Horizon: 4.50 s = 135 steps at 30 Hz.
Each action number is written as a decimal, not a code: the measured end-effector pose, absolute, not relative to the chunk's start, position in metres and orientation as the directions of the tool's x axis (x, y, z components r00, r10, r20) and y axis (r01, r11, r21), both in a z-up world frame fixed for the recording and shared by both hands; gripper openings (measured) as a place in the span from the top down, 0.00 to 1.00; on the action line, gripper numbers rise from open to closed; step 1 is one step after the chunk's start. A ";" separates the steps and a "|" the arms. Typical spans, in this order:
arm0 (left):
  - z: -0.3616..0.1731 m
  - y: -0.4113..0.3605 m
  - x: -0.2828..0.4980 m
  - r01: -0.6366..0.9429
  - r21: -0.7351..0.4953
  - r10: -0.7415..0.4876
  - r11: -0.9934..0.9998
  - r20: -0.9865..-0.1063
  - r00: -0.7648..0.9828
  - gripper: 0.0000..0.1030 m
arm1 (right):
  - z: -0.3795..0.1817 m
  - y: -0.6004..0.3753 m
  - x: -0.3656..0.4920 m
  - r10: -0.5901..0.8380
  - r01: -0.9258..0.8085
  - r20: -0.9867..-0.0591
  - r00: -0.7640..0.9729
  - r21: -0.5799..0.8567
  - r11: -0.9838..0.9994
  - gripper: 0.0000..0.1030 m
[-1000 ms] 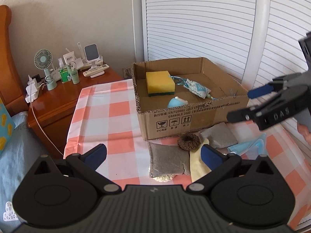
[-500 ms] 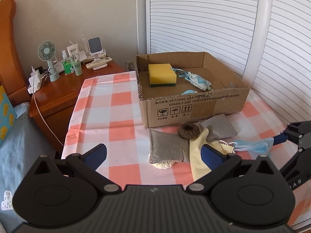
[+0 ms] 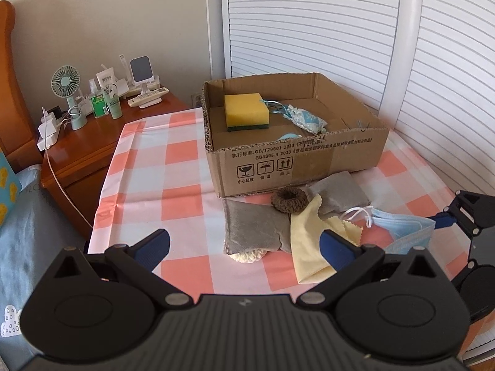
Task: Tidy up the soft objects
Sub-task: 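Move the right tool to the blue face mask while the left tool approaches the yellow cloth, then close the left gripper on the yellow cloth while the right gripper grasps the blue face mask, then carry the yellow cloth into the box and open the left gripper while the right tool lifts the mask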
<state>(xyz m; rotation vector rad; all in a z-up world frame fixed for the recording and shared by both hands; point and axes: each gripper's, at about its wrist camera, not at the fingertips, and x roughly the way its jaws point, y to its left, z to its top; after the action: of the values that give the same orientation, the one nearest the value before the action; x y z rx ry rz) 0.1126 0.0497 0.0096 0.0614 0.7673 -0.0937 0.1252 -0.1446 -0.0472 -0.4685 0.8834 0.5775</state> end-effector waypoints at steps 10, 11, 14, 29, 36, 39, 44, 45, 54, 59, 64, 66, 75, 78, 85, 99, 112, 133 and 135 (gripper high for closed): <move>0.004 0.037 0.119 0.145 0.036 -0.077 0.989 -0.711 0.699 0.01 | -0.059 -0.164 0.157 0.277 -0.538 -0.809 0.519 -0.057 0.841 0.00; 0.002 0.035 0.121 0.153 0.038 -0.081 0.987 -0.714 0.696 0.01 | -0.060 -0.169 0.157 0.283 -0.536 -0.805 0.521 -0.050 0.843 0.00; -0.003 0.026 0.123 0.187 0.046 -0.097 0.981 -0.718 0.689 0.01 | -0.061 -0.173 0.154 0.291 -0.542 -0.795 0.532 -0.056 0.838 0.00; -0.038 -0.003 0.126 0.405 0.093 -0.220 0.910 -0.718 0.660 0.01 | -0.063 -0.180 0.148 0.327 -0.561 -0.767 0.552 -0.052 0.826 0.00; -0.049 -0.018 0.135 0.455 0.176 -0.205 0.873 -0.713 0.671 0.25 | -0.063 -0.181 0.147 0.331 -0.565 -0.764 0.554 -0.052 0.824 0.00; -0.055 -0.019 0.140 0.456 0.171 -0.198 0.874 -0.730 0.654 0.26 | -0.063 -0.181 0.147 0.332 -0.565 -0.763 0.554 -0.052 0.823 0.00; -0.057 -0.019 0.143 0.450 0.158 -0.205 0.879 -0.727 0.655 0.34 | -0.063 -0.181 0.146 0.335 -0.565 -0.759 0.558 -0.052 0.823 0.00; -0.057 -0.020 0.143 0.451 0.159 -0.204 0.878 -0.727 0.655 0.36 | -0.063 -0.181 0.146 0.335 -0.564 -0.758 0.559 -0.052 0.824 0.00; -0.055 -0.025 0.143 0.457 0.116 -0.237 0.882 -0.729 0.642 0.71 | -0.063 -0.180 0.145 0.336 -0.562 -0.755 0.564 -0.052 0.826 0.00; -0.047 -0.017 0.134 0.445 0.097 -0.244 0.890 -0.723 0.646 0.71 | -0.063 -0.181 0.145 0.336 -0.562 -0.754 0.564 -0.053 0.825 0.00; -0.038 -0.002 0.118 0.424 0.066 -0.247 0.903 -0.728 0.640 0.71 | -0.063 -0.180 0.146 0.335 -0.559 -0.752 0.568 -0.053 0.827 0.00; -0.039 0.004 0.113 0.416 0.049 -0.247 0.908 -0.739 0.627 0.71 | -0.063 -0.180 0.146 0.335 -0.559 -0.751 0.569 -0.055 0.827 0.00; -0.056 0.016 0.101 0.368 0.021 -0.224 0.929 -0.760 0.610 0.57 | -0.060 -0.179 0.150 0.329 -0.576 -0.764 0.555 -0.068 0.815 0.00; -0.056 0.018 0.101 0.358 0.022 -0.217 0.934 -0.760 0.613 0.47 | -0.058 -0.179 0.153 0.324 -0.591 -0.765 0.556 -0.091 0.801 0.00; -0.059 0.023 0.103 0.334 0.016 -0.205 0.942 -0.760 0.616 0.40 | -0.058 -0.177 0.164 0.345 -0.630 -0.779 0.523 -0.081 0.772 0.00; -0.059 0.021 0.108 0.366 -0.015 -0.244 0.930 -0.770 0.589 0.37 | -0.054 -0.180 0.173 0.369 -0.716 -0.809 0.457 -0.088 0.693 0.00; -0.056 0.013 0.107 0.394 -0.023 -0.267 0.919 -0.772 0.577 0.59 | -0.045 -0.166 0.165 0.338 -0.679 -0.789 0.513 -0.132 0.722 0.30; -0.037 0.013 0.089 0.446 0.010 -0.290 0.895 -0.748 0.597 0.73 | -0.023 -0.173 0.137 0.317 -0.652 -0.788 0.528 -0.137 0.745 0.51; -0.037 0.014 0.088 0.446 0.012 -0.287 0.895 -0.749 0.598 0.73 | -0.026 -0.174 0.135 0.315 -0.659 -0.796 0.517 -0.135 0.740 0.49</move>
<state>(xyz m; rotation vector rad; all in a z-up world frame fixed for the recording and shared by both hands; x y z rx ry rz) 0.0883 0.0136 -0.0373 0.2064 0.8278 -0.4287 0.1348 -0.1737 -0.0260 -0.4567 0.8399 0.6095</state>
